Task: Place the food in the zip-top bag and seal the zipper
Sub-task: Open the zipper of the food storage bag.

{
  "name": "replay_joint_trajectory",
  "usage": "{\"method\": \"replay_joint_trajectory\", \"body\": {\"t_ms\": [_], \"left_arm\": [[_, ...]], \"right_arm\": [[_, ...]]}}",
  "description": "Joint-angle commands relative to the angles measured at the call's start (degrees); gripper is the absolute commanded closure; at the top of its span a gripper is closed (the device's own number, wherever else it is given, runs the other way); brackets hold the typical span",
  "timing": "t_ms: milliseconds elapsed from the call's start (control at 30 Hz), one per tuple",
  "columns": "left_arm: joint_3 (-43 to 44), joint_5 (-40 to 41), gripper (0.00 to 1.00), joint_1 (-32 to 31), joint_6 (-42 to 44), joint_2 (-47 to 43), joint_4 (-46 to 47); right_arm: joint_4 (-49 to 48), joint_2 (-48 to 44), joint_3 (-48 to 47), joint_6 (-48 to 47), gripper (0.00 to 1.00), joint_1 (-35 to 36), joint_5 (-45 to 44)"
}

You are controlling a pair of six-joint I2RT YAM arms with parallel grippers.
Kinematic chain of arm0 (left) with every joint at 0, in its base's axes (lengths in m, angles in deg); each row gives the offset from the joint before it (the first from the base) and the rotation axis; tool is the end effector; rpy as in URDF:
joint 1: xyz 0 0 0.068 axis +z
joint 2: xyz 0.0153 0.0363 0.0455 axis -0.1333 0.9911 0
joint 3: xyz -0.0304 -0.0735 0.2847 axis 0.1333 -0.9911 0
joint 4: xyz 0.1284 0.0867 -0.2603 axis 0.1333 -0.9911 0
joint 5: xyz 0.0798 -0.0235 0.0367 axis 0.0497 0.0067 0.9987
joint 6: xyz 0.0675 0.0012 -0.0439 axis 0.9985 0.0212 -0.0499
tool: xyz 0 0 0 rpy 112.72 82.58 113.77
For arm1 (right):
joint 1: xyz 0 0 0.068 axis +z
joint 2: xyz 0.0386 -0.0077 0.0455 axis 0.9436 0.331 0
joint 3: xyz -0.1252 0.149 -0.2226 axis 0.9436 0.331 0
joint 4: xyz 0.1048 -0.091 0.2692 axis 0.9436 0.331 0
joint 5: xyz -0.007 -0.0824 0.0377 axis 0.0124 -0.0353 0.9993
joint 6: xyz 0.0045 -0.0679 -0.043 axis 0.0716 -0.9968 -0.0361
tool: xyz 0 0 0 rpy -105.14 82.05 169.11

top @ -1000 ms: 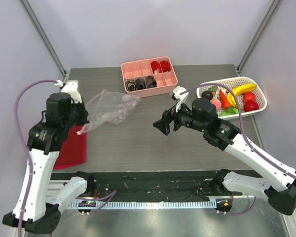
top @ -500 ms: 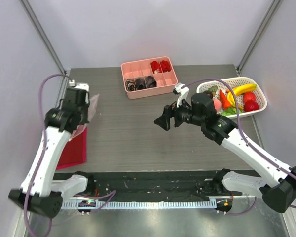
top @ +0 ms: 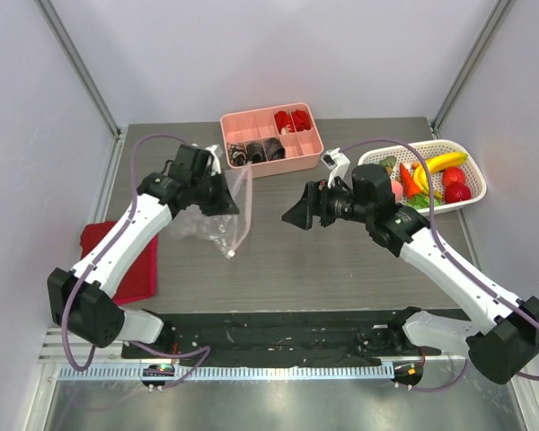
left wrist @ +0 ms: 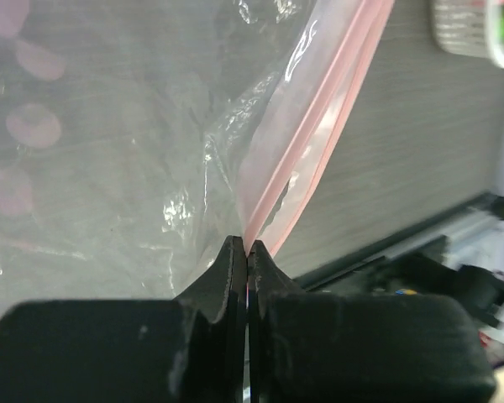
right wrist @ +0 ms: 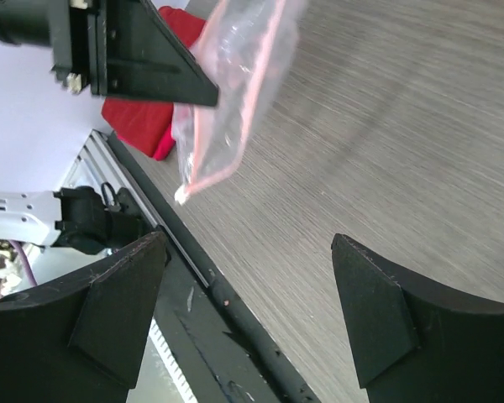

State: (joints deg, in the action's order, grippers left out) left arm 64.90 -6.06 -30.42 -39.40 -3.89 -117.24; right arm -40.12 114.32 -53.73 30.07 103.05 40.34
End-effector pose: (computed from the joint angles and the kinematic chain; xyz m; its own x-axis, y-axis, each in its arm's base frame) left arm 0.3100 -0.1464 0.3192 -0.8769 -0.1967 -0.4385 0.0410 0.8785 -0.4761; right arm 0.2479 0.1921 0.3456 -0.6172 0.0267 -0.7863 -0.6247 0.5910 0.5104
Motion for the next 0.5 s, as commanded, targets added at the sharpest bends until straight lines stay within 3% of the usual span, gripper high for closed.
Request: {"method": "replay_joint_trajectory", "body": {"t_ms": [0, 200, 267, 467], "left_arm": [[4.08, -6.49, 1.00, -4.65, -12.22, 2.99, 9.36], [4.17, -9.04, 1.00, -5.36, -20.15, 6.07, 12.44], [4.70, -10.44, 1.00, -5.36, -20.59, 6.68, 12.97], [4.01, -13.34, 1.00, -5.36, -21.82, 5.63, 15.43]], "right_arm": [[-8.77, 2.14, 1.07, 7.53, 0.15, -0.30, 1.60], [-18.77, 6.80, 1.77, 14.04, 0.20, -0.30, 1.07], [-19.24, 7.68, 1.95, 14.74, 0.26, -0.21, 0.28], [-19.32, 10.67, 2.04, 12.81, 0.31, -0.04, -3.15]]}}
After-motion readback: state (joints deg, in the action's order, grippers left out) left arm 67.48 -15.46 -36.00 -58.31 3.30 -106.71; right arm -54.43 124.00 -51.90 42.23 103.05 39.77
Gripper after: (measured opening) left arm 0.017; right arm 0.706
